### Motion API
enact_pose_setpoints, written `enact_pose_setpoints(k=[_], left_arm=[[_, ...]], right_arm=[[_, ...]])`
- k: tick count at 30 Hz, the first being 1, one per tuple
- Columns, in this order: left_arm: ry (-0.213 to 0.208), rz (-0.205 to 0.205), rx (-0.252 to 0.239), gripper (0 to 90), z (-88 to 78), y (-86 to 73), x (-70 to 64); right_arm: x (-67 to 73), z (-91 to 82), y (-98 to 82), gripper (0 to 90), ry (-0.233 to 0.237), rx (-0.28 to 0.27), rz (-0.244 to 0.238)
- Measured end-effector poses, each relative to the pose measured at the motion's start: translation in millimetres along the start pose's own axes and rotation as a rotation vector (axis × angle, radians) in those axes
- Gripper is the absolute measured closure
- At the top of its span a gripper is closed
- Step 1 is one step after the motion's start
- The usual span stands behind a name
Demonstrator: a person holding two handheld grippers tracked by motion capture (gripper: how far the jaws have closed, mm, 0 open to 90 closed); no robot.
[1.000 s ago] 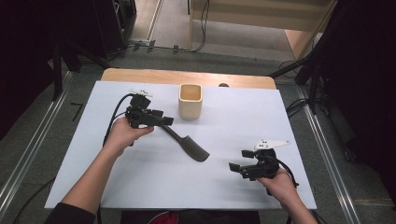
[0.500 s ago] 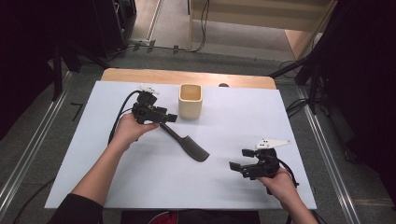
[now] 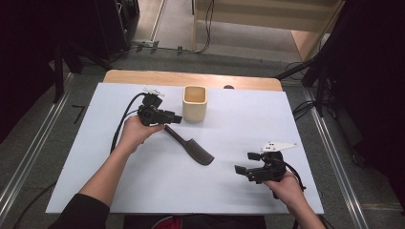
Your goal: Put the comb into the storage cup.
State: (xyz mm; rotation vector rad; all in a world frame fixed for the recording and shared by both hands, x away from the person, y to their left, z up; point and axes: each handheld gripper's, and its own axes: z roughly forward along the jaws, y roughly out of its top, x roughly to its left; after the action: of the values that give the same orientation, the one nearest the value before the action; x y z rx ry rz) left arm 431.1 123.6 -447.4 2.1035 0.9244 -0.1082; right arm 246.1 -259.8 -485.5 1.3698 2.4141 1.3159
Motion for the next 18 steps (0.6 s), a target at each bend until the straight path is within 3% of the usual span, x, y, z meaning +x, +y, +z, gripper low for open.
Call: enact_pose_setpoints(k=[3, 8, 10, 18], left_arm=[[-0.008, 0.025, 0.001, 88.4, 1.7, -5.7, 1.8], [-0.036, 0.001, 0.033, 90.0, 9.5, -9.0, 7.1], [-0.024, -0.011, 0.044, 90.0, 13.7, -11.0, 10.3], [0.04, 0.006, 0.074, 90.0, 25.7, -16.4, 18.8]], right_arm=[[-0.2, 0.3, -0.3, 13.0, 0.0, 0.0, -0.001], [-0.2, 0.2, -0.2, 13.0, -0.004, 0.003, 0.0], [-0.2, 0.1, -0.4, 13.0, -0.006, 0.005, 0.0], [0.2, -1.0, -2.8, 13.0, -0.009, 0.004, 0.001]])
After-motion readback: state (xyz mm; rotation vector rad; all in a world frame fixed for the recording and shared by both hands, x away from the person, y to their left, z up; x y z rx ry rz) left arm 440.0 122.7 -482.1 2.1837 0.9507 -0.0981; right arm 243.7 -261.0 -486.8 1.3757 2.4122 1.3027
